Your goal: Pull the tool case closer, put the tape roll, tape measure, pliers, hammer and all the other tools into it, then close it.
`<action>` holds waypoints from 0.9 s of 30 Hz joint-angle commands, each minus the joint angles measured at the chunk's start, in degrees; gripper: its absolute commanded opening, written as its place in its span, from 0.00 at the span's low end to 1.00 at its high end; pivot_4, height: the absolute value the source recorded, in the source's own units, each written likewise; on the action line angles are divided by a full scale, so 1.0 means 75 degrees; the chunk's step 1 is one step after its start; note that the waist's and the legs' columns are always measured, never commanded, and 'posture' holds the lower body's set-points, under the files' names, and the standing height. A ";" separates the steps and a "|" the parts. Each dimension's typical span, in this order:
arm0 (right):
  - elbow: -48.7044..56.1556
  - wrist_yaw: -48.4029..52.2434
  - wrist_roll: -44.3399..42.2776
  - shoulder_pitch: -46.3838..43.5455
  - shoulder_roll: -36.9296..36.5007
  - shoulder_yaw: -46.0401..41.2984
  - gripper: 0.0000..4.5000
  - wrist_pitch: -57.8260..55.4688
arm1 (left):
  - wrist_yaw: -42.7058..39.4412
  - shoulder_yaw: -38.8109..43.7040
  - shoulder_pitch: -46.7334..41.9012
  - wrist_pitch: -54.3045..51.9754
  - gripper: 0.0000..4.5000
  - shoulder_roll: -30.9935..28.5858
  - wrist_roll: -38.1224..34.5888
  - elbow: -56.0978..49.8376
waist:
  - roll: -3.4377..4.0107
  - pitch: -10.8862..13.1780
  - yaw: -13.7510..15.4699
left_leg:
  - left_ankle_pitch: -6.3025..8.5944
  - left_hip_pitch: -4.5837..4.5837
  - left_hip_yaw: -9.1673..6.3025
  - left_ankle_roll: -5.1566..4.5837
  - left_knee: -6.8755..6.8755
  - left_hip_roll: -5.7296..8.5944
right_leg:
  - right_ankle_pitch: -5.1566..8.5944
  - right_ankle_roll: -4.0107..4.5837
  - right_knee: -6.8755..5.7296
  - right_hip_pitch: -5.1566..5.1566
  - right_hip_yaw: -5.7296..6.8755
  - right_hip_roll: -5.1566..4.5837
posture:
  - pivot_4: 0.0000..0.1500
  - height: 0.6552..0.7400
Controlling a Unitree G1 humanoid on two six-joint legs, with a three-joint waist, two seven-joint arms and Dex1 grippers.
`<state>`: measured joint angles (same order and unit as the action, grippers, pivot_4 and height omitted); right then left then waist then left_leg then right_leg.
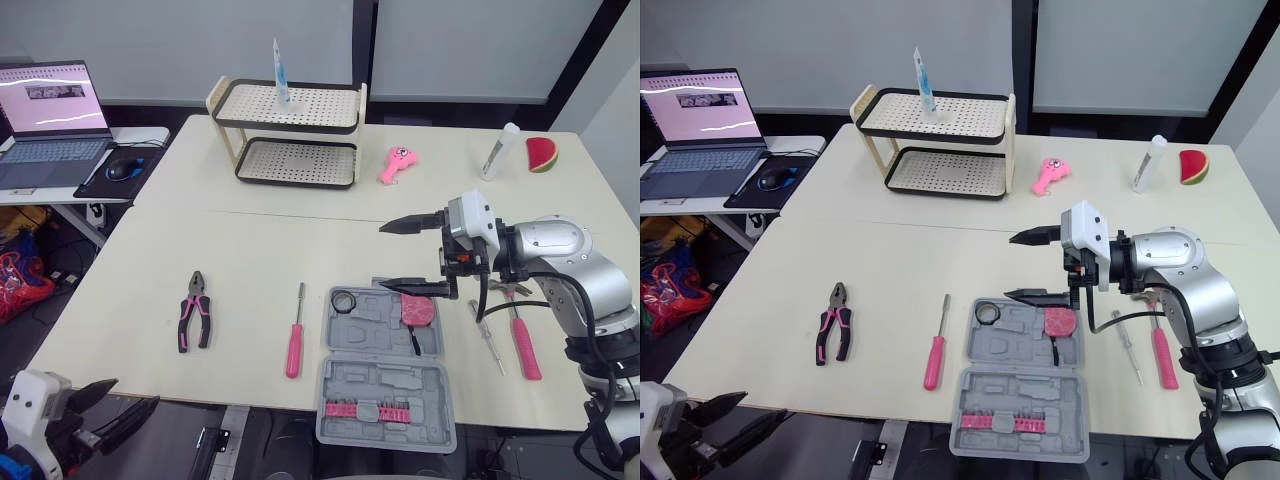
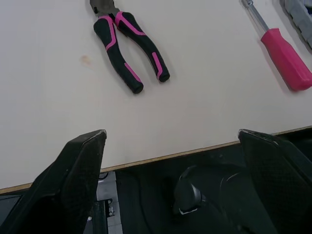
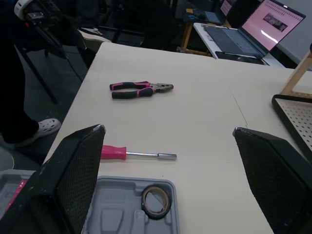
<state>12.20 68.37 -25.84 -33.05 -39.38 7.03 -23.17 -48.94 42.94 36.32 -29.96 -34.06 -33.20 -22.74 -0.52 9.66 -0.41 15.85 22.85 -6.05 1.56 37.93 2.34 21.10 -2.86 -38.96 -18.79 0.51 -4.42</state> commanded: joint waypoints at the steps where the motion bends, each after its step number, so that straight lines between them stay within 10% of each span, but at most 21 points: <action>1: 0.0036 -0.0143 0.0004 -0.0167 0.0100 -0.0091 1.00 0.0030 | 0.1125 0.0023 -0.0787 -0.0511 1.00 0.0102 -0.0288 -0.0308 | -0.0003 -0.0002 -0.0013 | 0.0000 -0.0004 0.0000 0.0000 0.0001 -0.0001 | 0.0000 0.0000 0.0000 0.0006 0.0001 0.0002 | 1.00 1.00; 14: 0.0513 -0.0734 0.0190 0.0309 0.0110 -0.0213 1.00 -0.0088 | 0.4491 -0.2424 -0.4414 -0.1038 1.00 0.0967 0.1629 0.1715 | -0.0027 -0.0017 -0.0175 | -0.0021 -0.0009 0.0012 0.0038 0.0002 -0.0008 | -0.0001 -0.0001 -0.0004 0.0009 0.0013 0.0029 | 1.00 1.00; 27: 0.1017 -0.1045 0.0137 0.0537 -0.0161 -0.0325 1.00 -0.0461 | 0.4703 -0.3095 -0.5099 -0.1399 1.00 0.1128 0.1991 0.2730 | -0.0028 -0.0017 -0.0159 | -0.0024 -0.0009 0.0009 0.0042 0.0003 -0.0001 | -0.0001 -0.0001 -0.0005 0.0009 0.0011 0.0027 | 1.00 1.00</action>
<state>17.88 60.95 -23.88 -28.65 -40.05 6.28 -26.60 -13.38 20.15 -1.69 -39.77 -24.97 -18.67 -2.02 -0.73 9.53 -1.61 15.68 22.78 -5.99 1.87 37.95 2.32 21.09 -2.87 -39.00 -18.73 0.60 -4.22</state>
